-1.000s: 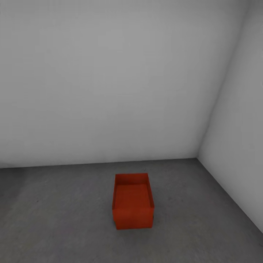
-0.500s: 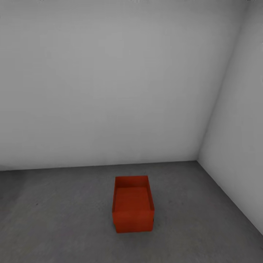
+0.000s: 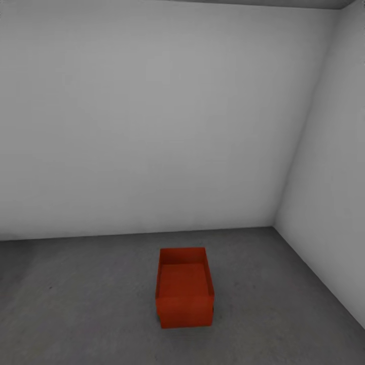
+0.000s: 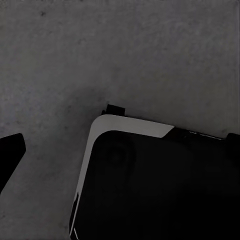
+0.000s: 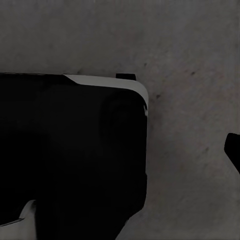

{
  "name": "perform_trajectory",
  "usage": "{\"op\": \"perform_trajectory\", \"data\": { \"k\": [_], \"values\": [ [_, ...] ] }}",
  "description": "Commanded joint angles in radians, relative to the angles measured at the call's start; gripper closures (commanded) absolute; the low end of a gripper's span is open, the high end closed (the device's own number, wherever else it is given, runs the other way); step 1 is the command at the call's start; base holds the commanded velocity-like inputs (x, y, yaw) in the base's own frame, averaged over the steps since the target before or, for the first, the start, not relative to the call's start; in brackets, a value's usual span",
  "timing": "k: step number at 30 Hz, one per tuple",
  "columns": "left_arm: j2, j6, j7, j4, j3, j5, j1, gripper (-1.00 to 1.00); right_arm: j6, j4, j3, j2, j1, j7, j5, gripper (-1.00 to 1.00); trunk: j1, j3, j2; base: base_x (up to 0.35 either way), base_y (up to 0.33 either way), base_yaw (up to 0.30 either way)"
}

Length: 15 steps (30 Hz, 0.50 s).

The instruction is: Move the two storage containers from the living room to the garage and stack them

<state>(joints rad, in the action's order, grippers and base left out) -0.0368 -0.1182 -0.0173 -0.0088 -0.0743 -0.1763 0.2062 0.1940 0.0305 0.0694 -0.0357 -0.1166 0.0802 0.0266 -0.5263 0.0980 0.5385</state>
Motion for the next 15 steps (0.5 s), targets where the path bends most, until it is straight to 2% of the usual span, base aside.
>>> {"op": "perform_trajectory", "data": {
  "k": [1,15],
  "values": [
    [0.0,-0.003,-0.002,0.001,-0.007,-0.002,0.001,-1.0,0.005,0.003,0.007,0.0,-0.002,0.004,0.003,-1.0,0.0,0.0,0.002,0.0,0.0,0.0],
    [0.0,-0.003,-0.002,0.001,-0.007,-0.002,0.001,-1.0,0.005,0.003,0.007,-0.002,-0.002,0.004,0.003,-1.0,0.0,-0.022,0.002,0.0,0.0,0.0]
  ]
}}
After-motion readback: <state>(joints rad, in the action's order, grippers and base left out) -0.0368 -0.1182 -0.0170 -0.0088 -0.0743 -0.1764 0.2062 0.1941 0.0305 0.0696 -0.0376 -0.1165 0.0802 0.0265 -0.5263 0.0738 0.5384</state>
